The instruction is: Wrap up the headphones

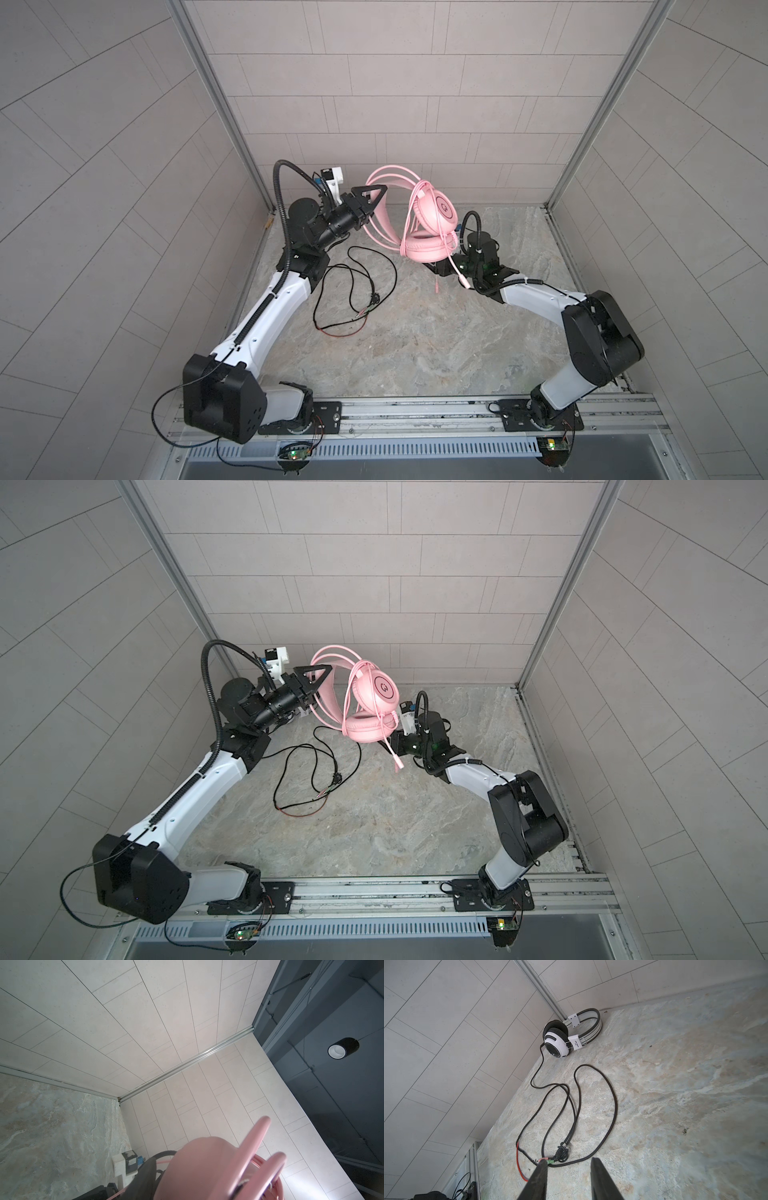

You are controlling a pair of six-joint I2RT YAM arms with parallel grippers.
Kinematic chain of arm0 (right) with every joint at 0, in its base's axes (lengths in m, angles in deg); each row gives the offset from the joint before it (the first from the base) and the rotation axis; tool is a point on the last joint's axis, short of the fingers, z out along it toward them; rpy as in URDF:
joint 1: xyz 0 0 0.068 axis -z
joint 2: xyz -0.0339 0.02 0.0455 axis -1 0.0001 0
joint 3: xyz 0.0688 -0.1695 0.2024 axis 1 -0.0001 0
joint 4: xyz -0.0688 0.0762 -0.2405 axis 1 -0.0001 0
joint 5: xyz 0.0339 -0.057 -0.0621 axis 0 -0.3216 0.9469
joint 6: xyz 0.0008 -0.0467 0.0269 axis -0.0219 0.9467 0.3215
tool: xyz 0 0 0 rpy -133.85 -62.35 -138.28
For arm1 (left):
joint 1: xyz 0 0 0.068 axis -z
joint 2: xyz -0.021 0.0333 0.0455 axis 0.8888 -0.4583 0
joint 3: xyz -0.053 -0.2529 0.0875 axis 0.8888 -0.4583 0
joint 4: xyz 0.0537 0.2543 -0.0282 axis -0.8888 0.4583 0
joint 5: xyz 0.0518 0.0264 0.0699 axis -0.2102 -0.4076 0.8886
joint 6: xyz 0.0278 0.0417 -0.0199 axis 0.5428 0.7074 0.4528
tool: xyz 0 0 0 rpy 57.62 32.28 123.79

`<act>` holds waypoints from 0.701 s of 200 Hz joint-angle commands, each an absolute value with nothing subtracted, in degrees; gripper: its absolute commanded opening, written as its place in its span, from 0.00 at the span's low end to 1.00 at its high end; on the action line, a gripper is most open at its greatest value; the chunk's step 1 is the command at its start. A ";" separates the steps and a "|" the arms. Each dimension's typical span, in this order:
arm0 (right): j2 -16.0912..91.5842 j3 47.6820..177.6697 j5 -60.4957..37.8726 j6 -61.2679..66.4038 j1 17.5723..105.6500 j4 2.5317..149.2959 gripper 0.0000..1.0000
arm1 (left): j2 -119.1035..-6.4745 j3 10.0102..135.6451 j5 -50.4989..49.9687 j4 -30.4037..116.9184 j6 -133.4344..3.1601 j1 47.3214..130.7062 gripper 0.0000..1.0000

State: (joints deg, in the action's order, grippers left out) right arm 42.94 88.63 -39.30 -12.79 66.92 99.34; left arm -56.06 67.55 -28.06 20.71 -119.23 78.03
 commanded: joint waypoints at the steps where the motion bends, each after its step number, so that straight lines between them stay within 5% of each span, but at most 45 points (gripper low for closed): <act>1: 44.31 88.06 -42.07 -16.58 67.23 106.38 0.36 | -53.09 68.41 -24.48 14.61 -122.53 77.41 0.00; 140: 51.85 87.93 -44.95 -25.36 66.75 119.14 0.37 | -49.54 68.98 -17.97 15.83 -122.67 76.63 0.00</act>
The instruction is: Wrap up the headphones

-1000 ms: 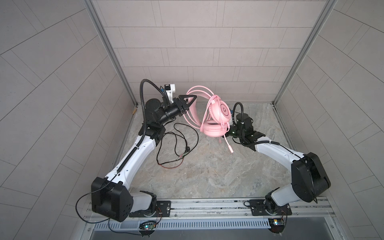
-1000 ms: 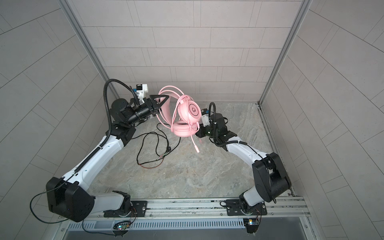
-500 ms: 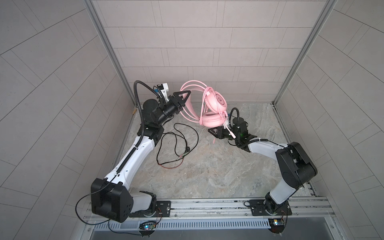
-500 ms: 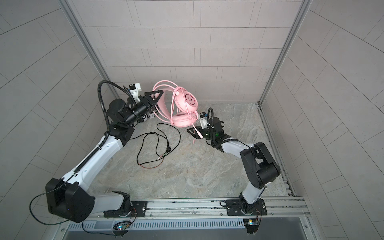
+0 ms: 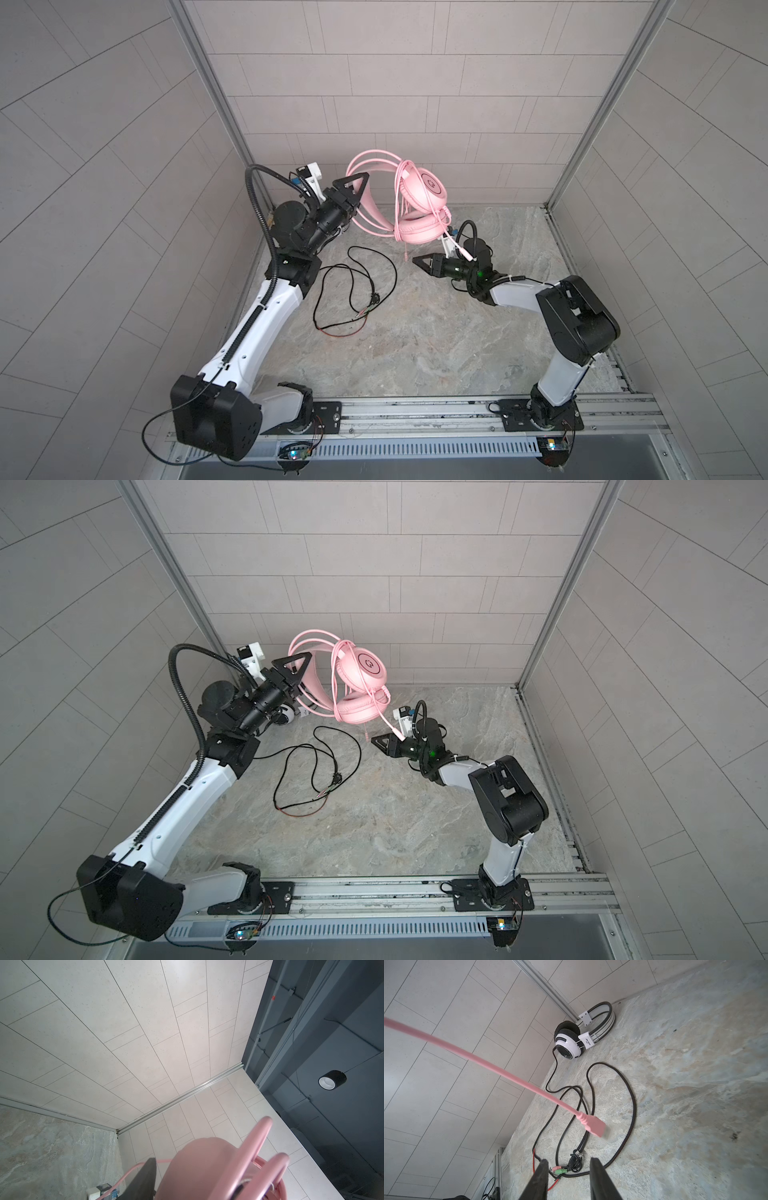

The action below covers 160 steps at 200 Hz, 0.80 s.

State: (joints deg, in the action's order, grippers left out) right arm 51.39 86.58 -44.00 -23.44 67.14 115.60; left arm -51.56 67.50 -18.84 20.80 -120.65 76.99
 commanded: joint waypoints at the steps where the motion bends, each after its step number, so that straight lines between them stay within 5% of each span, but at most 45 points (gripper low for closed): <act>1: 51.88 87.95 -44.94 -25.27 66.77 119.12 0.37 | -49.50 69.01 -17.96 15.83 -122.65 76.62 0.00; 33: 52.21 88.66 -47.01 -21.66 64.73 117.54 0.46 | -49.40 69.19 -18.12 16.18 -122.63 76.62 0.00; 160: 56.68 91.66 -46.03 -21.49 63.54 117.26 0.44 | -47.87 69.39 -17.40 16.75 -124.20 76.68 0.00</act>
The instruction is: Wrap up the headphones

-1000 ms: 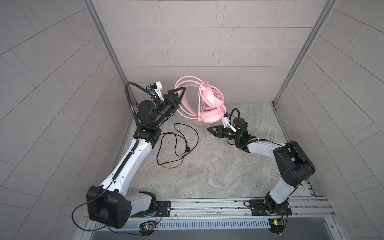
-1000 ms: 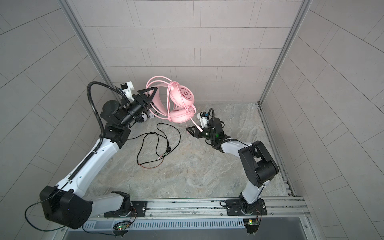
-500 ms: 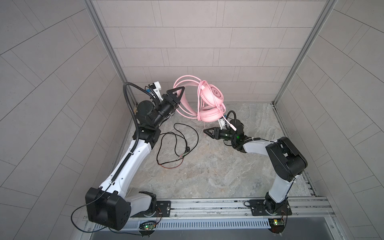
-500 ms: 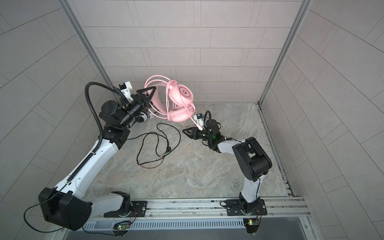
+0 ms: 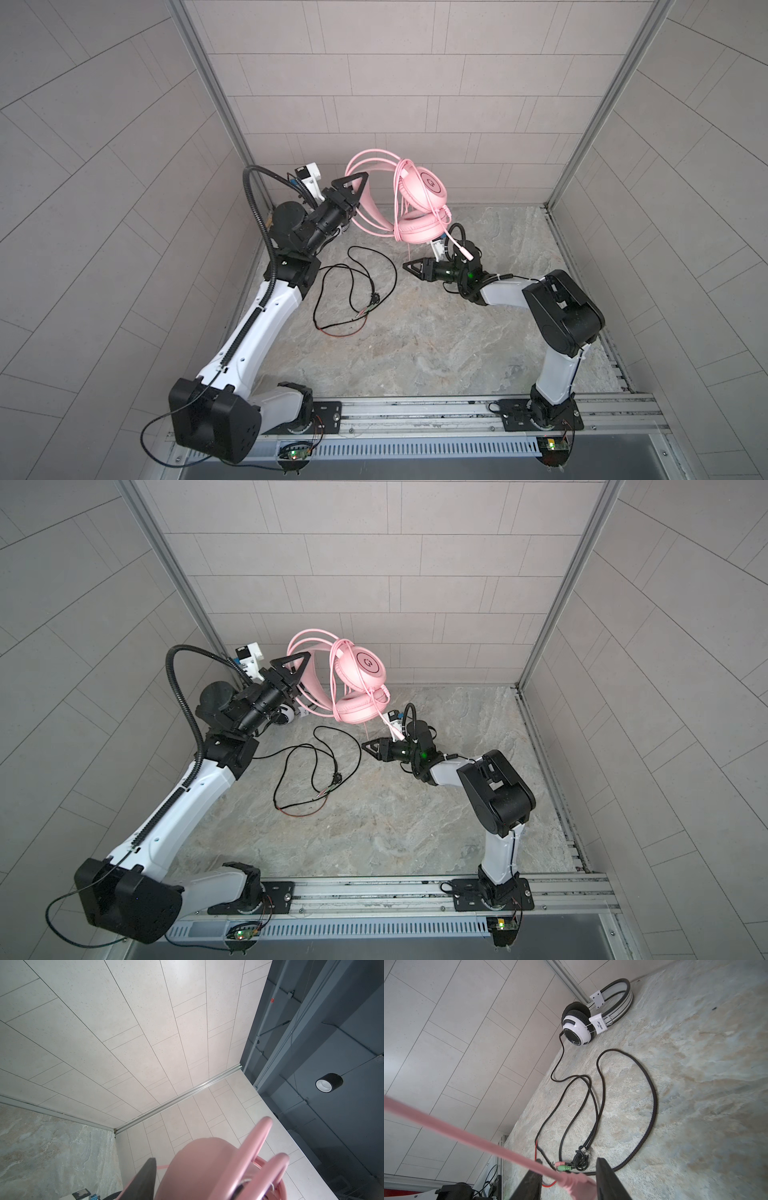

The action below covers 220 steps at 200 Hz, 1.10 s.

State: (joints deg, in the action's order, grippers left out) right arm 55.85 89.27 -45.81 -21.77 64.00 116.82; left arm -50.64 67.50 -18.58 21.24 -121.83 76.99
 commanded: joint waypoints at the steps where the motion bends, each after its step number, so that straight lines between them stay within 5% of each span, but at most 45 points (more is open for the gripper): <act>1: 56.75 91.71 -46.06 -21.53 63.54 117.21 0.44 | -47.83 69.43 -17.38 16.78 -124.20 76.65 0.00; 63: 56.49 90.60 -46.39 -21.56 62.80 117.52 0.20 | -47.44 69.66 -15.94 18.44 -122.37 76.68 0.00; 113: 53.79 86.27 -45.05 -24.72 61.06 119.47 0.10 | -46.85 66.26 -6.17 21.68 -118.41 76.66 0.00; 220: 37.71 79.16 -39.20 -17.46 47.43 102.21 0.08 | -51.98 60.20 15.01 15.13 -117.31 76.62 0.00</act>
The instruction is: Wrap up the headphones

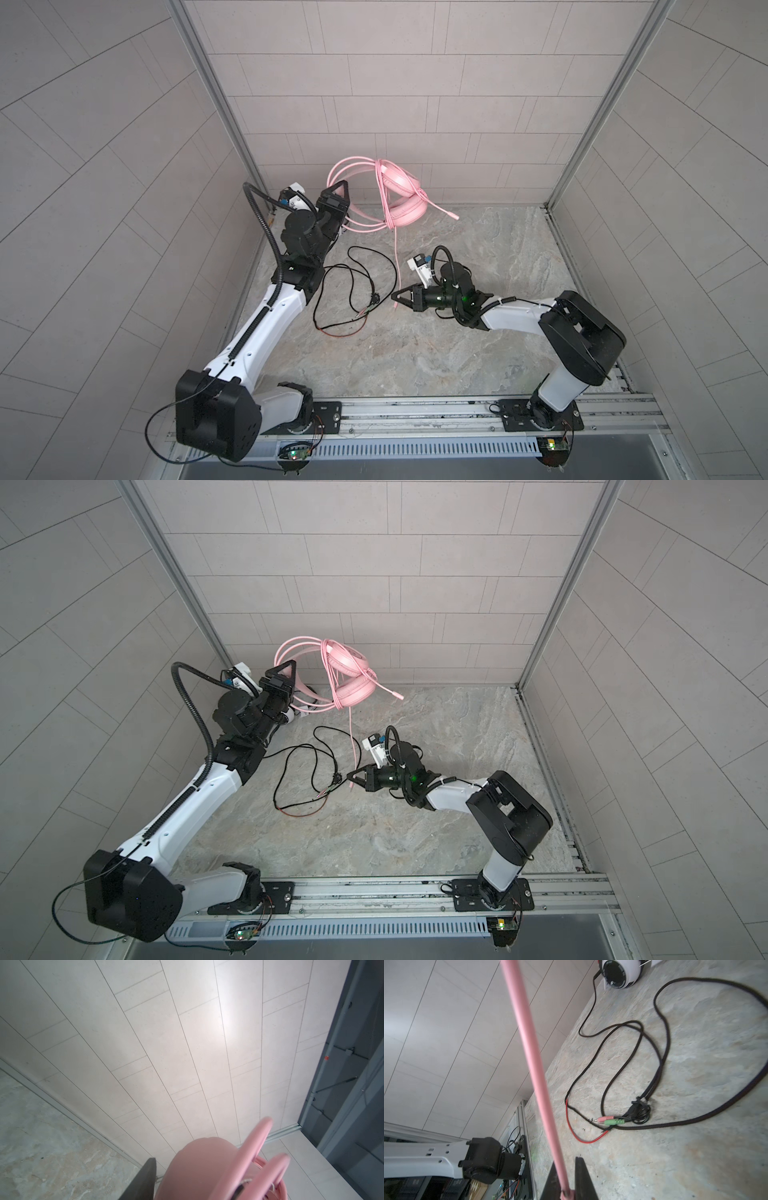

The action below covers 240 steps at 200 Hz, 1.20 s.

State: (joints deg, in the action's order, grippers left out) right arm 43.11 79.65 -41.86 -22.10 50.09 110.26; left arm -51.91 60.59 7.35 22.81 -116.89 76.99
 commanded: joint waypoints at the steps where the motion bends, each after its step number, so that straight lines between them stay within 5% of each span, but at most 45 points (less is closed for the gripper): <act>1: 37.42 79.13 -39.00 -17.18 47.22 101.69 0.08 | -52.04 60.13 15.22 15.09 -117.24 76.62 0.00; 53: 26.87 85.35 -27.38 -1.54 37.12 74.87 0.08 | -55.82 58.84 20.53 15.28 -114.70 76.62 0.00; 115: 17.95 93.82 -15.31 10.19 36.23 55.12 0.09 | -55.89 55.97 19.55 19.92 -106.47 76.72 0.00; 163: 17.70 100.93 -4.69 17.64 37.32 48.90 0.10 | -53.69 53.41 14.90 28.90 -99.21 77.58 0.00; 240: 20.25 108.74 -3.79 18.71 46.67 49.33 0.10 | -49.16 55.75 -3.18 44.53 -85.66 78.42 0.00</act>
State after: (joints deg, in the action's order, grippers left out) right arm 19.66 106.12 -5.01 16.89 44.26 50.14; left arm -52.79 52.66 5.99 41.89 -91.67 77.86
